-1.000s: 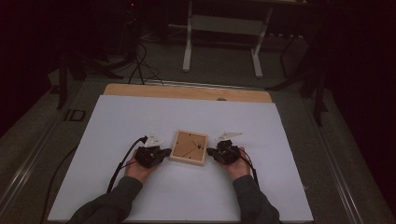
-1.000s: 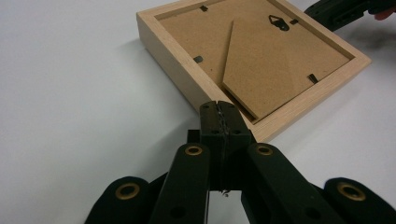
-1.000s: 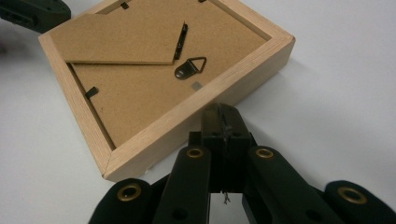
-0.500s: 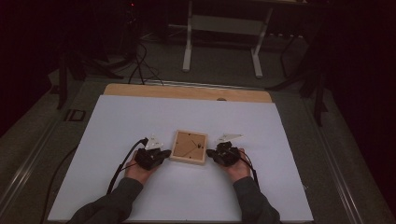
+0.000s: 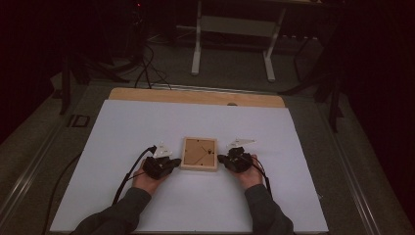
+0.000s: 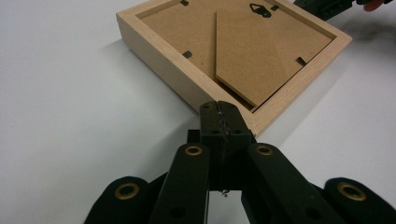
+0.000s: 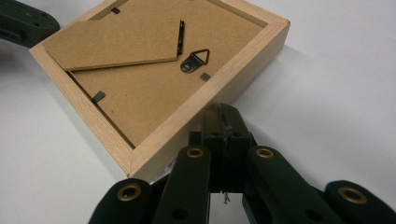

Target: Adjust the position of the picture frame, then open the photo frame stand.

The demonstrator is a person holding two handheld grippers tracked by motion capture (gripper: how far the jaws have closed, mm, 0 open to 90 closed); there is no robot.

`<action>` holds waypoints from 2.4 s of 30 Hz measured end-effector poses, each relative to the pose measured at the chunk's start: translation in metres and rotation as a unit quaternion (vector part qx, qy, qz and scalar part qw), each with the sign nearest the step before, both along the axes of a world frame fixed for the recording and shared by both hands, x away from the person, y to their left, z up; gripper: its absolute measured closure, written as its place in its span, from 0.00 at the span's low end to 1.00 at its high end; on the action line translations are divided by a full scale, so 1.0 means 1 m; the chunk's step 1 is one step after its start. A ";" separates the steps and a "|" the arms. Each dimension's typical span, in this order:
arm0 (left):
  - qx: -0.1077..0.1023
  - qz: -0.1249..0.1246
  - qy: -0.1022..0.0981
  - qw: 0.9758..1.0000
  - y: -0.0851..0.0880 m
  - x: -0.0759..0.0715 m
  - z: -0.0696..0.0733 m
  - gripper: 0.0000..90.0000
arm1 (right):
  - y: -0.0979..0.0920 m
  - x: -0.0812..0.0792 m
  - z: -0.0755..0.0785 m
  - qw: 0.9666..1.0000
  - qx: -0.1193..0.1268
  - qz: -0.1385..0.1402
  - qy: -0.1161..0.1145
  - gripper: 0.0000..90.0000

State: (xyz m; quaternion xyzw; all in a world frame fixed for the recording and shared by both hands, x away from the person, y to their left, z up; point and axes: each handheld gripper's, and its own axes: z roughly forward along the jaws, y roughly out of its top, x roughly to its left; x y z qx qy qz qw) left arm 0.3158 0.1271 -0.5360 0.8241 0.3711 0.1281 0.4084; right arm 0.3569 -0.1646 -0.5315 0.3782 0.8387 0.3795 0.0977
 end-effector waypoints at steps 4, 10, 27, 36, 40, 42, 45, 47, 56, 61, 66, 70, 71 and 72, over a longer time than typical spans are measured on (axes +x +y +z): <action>0.002 0.002 0.001 1.000 -0.001 -0.001 0.000 1.00 | 0.001 0.003 -0.001 1.000 0.005 -0.004 0.001 1.00; 0.000 -0.001 -0.001 1.000 0.001 0.001 0.000 1.00 | 0.002 0.004 -0.001 1.000 0.003 -0.003 0.000 1.00; -0.020 0.049 -0.020 0.998 0.015 0.006 0.010 0.74 | -0.010 0.000 0.014 0.998 -0.001 -0.025 -0.051 0.77; -0.027 0.048 -0.034 0.998 0.010 0.003 0.018 0.62 | -0.017 -0.004 0.017 0.998 0.008 -0.032 -0.059 0.72; -0.037 0.041 -0.047 0.997 0.006 0.000 0.027 0.62 | -0.021 -0.005 0.018 0.998 0.021 -0.032 -0.057 0.73; -0.042 0.038 -0.048 0.997 0.004 0.000 0.030 0.62 | -0.022 -0.006 0.019 0.997 0.031 -0.030 -0.058 0.77; -0.046 0.028 -0.043 0.998 0.001 0.001 0.033 0.62 | -0.022 -0.010 0.020 0.997 0.044 -0.021 -0.060 0.91; -0.045 0.023 -0.042 0.998 -0.003 0.001 0.033 0.62 | -0.020 -0.014 0.021 0.997 0.043 -0.014 -0.066 0.98; -0.024 0.000 -0.024 0.999 -0.024 0.007 0.025 0.57 | -0.005 -0.023 0.016 0.997 0.036 0.028 -0.059 1.00; -0.012 -0.003 -0.023 1.000 -0.032 0.011 0.019 0.54 | 0.001 -0.025 0.013 0.997 0.039 0.036 -0.056 1.00; -0.001 -0.004 -0.023 1.000 -0.039 0.013 0.016 0.52 | 0.006 -0.026 0.011 0.997 0.035 0.046 -0.053 1.00; 0.004 -0.005 -0.016 1.000 -0.041 0.015 0.012 0.52 | 0.007 -0.026 0.010 0.997 0.033 0.048 -0.053 1.00; 0.005 -0.005 -0.019 1.000 -0.042 0.014 0.011 0.52 | 0.008 -0.026 0.010 0.997 0.033 0.049 -0.053 1.00; 0.007 -0.004 -0.020 1.000 -0.043 0.014 0.011 0.52 | 0.008 -0.026 0.010 0.997 0.033 0.050 -0.054 1.00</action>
